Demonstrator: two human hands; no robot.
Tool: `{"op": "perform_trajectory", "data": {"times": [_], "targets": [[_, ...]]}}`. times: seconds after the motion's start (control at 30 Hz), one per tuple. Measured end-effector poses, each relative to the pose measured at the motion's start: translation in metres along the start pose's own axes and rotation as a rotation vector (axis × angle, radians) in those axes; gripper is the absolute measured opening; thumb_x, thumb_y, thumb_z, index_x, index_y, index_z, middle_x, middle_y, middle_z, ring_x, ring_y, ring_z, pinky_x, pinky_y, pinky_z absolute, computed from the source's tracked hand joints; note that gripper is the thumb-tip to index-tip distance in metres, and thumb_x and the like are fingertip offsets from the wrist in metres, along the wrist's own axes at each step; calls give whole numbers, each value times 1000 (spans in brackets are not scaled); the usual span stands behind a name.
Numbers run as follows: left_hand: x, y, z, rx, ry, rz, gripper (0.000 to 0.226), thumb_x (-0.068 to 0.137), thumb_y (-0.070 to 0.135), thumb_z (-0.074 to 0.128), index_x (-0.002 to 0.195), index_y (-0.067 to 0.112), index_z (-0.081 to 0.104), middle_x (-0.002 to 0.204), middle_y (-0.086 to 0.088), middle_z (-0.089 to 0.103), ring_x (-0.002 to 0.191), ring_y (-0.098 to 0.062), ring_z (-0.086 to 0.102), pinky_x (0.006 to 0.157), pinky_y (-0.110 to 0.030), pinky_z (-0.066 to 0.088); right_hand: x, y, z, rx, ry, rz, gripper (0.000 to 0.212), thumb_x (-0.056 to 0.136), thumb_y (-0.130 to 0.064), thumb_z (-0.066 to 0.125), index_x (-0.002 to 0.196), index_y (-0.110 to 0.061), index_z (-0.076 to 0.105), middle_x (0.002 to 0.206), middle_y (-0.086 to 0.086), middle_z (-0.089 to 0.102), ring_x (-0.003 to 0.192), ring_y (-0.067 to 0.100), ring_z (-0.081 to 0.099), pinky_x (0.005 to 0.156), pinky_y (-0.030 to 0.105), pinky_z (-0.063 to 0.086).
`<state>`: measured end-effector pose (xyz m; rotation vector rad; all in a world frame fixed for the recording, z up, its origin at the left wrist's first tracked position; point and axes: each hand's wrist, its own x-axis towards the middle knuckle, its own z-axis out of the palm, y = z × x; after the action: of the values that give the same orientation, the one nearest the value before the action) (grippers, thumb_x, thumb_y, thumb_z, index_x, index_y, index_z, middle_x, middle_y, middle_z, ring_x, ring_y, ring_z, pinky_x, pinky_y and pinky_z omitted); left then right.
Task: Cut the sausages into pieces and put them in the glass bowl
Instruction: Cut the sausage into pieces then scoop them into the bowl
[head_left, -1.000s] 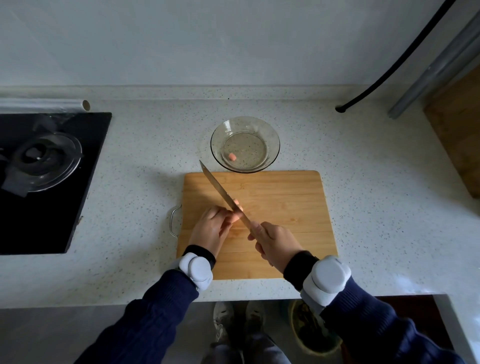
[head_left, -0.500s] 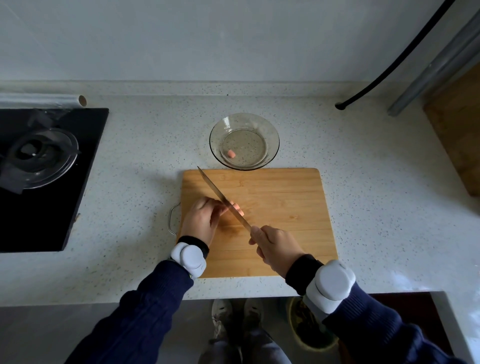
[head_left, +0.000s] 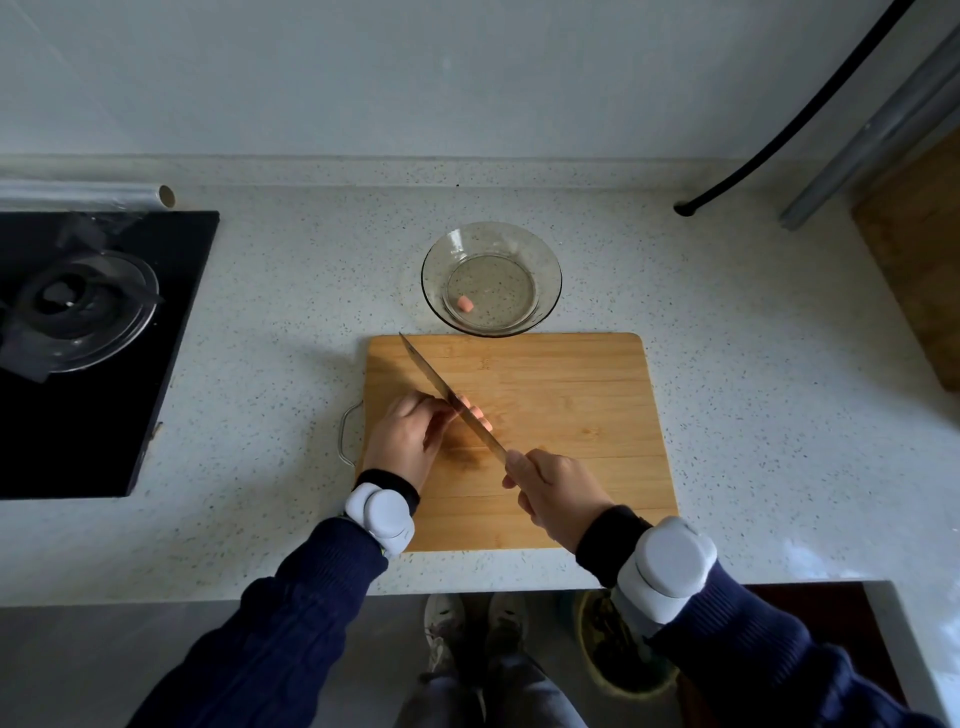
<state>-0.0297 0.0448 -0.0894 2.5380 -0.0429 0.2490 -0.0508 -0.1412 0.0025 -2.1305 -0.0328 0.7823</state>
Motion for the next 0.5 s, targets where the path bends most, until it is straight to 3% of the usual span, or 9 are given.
{"op": "perform_trajectory", "data": {"times": [0.5], "targets": [[1,1,-1,14,-10,4,9,82,17,69,89,12,71,88,-7,66,82,-23,64,67,-32,55,2,-3,-1,-22,-9,5,38,99,-33,32,89,-7,57,59,-13,45,51,1,39,47,14,30]]}}
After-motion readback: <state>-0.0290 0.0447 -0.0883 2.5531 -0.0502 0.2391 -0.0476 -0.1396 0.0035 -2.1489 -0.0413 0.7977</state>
